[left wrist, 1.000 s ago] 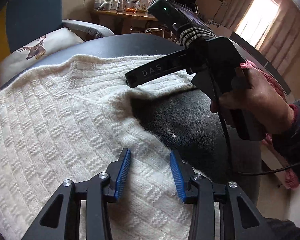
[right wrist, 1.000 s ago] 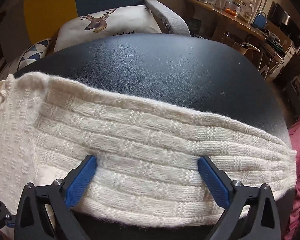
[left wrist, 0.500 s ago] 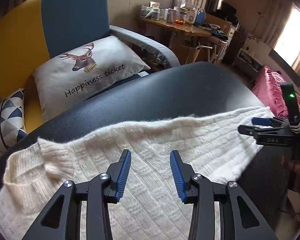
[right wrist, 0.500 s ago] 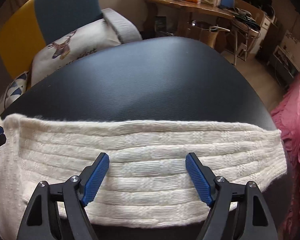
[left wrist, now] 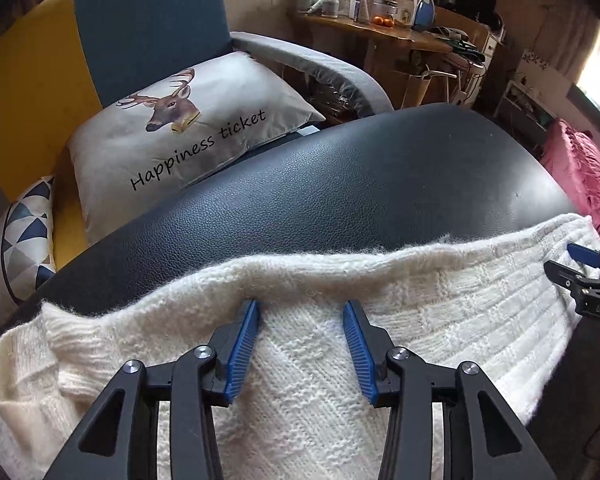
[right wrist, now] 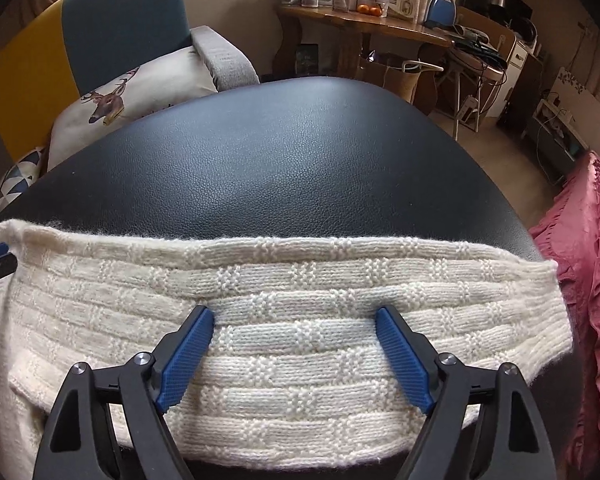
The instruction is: Fold clothes
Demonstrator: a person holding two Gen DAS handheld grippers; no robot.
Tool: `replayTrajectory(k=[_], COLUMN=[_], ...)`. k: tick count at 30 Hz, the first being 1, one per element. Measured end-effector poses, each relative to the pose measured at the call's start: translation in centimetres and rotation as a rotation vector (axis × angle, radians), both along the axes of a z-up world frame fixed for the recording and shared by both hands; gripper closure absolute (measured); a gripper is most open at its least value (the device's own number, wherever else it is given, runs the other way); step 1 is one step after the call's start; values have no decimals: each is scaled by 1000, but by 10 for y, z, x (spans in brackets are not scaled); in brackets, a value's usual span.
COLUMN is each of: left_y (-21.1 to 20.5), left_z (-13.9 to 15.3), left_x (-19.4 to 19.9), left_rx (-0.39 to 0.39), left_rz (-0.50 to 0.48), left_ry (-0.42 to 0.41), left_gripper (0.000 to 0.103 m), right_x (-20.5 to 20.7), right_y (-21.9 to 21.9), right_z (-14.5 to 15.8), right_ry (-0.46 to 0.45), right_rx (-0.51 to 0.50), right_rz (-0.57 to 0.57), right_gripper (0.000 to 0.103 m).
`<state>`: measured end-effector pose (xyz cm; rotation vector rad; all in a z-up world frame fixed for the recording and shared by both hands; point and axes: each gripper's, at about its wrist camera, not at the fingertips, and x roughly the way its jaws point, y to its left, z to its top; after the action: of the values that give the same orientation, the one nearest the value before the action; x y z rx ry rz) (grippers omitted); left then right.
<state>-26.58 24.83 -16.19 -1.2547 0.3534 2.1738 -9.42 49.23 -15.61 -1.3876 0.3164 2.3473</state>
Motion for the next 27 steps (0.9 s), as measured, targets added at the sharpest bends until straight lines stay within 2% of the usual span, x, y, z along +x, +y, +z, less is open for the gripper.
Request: replayTrajectory(k=[5,8,12,14,17,18,24,27], left_y=[-58,-107,-177,-208,-246,-259,-364,-414], left_z=[27,36,30,25,23,25,55,47], left_x=[36,74,134,162,200,211,272,304], left_rx=[170,243,260,254,245,248,333,352], left_rz=[84,175,295,345,397,413,573,648], left_ry=[-58,-98,-144,-164,-167,-158,-80,-96], left_gripper=[58,58,57,57,57,57,56,54], right_x=[12,33,65,78,90,92,92,100], right_y=[-36,-97,-189,-229,-261,-264,-272,-291], right_z=[30,41,33,19,1,-1,0,13], right_ry=[72,102,54,-1,-53,-58,-65,-38], right_rx=[-77,-191,-308,-290,-113,-92,-70,-69], right_rz=[125,318,540,604,589,572,471,499], right_gripper=[20,20,20,21,21,21,20,20])
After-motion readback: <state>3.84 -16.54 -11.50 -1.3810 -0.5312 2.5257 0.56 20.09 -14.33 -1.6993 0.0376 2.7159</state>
